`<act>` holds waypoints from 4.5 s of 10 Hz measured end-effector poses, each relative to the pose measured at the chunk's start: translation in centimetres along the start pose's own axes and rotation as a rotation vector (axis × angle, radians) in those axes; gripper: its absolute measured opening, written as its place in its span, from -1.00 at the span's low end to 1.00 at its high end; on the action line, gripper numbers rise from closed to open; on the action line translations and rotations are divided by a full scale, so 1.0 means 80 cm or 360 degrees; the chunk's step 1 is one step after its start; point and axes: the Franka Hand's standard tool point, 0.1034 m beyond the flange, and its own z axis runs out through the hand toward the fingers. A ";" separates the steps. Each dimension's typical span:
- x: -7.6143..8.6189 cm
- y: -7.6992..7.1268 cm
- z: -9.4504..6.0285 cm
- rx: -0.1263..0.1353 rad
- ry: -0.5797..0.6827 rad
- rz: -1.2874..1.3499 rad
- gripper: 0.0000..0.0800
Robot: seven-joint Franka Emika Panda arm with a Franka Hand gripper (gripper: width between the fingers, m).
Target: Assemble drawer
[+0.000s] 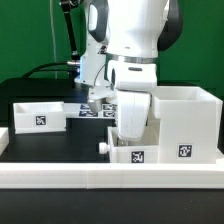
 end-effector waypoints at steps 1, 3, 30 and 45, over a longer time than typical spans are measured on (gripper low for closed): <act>-0.002 -0.001 0.000 0.0012 -0.0004 0.0003 -0.73; -0.003 0.001 -0.004 0.0022 -0.0010 0.0005 0.11; -0.065 0.057 -0.016 0.0184 0.0404 0.0043 0.62; -0.010 0.070 -0.024 0.0175 0.0343 0.0029 0.62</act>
Offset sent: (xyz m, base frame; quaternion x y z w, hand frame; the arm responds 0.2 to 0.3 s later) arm 0.0026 0.0038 0.0084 0.0095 -0.0019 0.0025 0.9999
